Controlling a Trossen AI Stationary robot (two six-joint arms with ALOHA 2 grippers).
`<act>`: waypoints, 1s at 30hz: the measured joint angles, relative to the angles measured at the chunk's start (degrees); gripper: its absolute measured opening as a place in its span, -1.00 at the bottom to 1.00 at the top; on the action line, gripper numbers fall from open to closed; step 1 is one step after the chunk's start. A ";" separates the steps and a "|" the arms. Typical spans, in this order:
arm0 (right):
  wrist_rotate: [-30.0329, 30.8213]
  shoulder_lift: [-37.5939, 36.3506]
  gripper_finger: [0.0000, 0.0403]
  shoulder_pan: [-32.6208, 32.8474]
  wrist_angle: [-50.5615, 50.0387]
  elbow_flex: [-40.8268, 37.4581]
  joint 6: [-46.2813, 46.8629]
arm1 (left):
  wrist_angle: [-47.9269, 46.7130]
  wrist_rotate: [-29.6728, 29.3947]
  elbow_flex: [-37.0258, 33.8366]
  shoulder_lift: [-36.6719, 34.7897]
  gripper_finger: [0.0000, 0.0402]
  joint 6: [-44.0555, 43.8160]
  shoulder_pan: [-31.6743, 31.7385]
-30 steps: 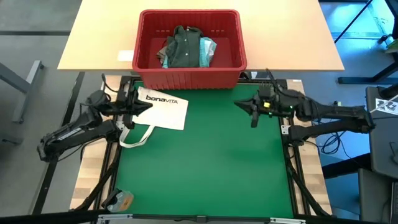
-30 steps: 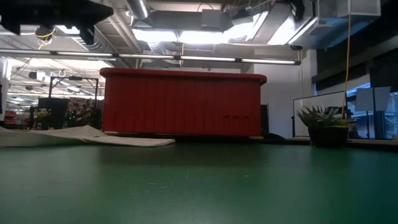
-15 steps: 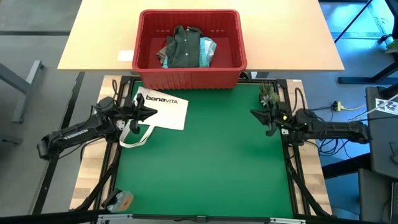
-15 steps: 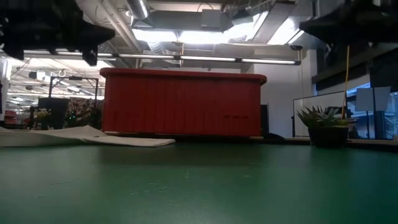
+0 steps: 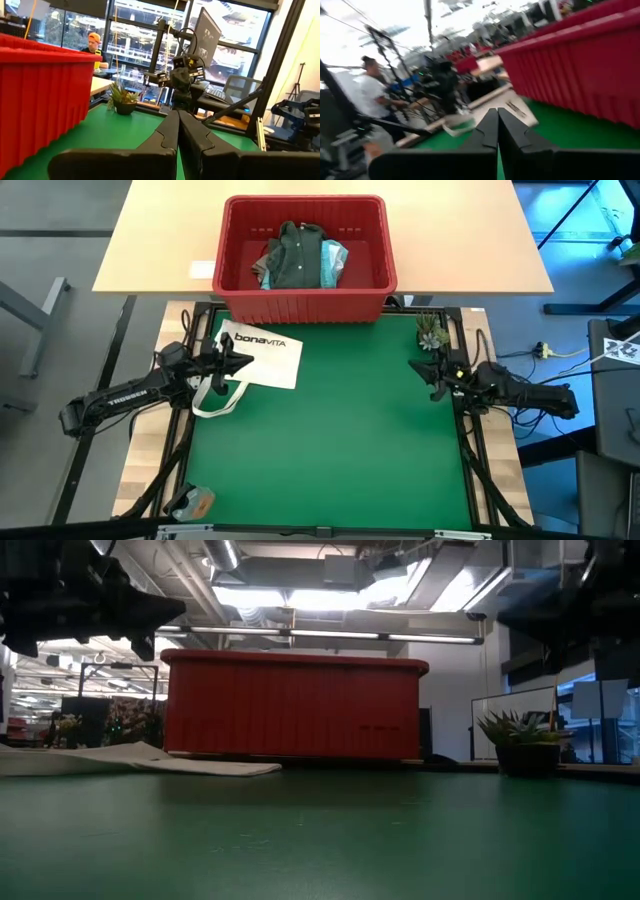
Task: Fold Laundry from Bin
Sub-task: Return to Home Position
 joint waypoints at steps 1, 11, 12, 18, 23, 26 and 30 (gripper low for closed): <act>0.93 0.07 -1.00 0.00 -0.80 0.00 -0.09 | 0.13 0.12 0.00 0.00 -1.00 0.55 0.00; -0.01 0.15 -1.00 0.00 -2.91 -2.73 1.03 | -0.68 2.22 0.00 0.02 -1.00 5.90 -0.01; -0.71 0.17 -1.00 0.00 -3.13 -2.73 1.08 | -0.92 2.07 0.00 0.09 -1.00 6.07 -0.02; -2.51 0.15 -1.00 0.00 -3.40 -2.73 -0.22 | -5.20 1.81 0.00 0.15 -1.00 7.46 -0.02; -3.21 0.15 -1.00 0.00 -3.54 -2.73 -0.26 | -6.24 1.57 0.00 0.15 -1.00 5.09 -0.02; -3.21 0.15 -1.00 0.00 -3.55 -2.73 -0.28 | -6.24 1.55 0.00 0.15 -1.00 4.67 -0.02; -3.18 0.15 -1.00 0.00 -3.57 -2.73 -0.30 | -6.24 1.55 0.00 0.15 -1.00 4.65 -0.02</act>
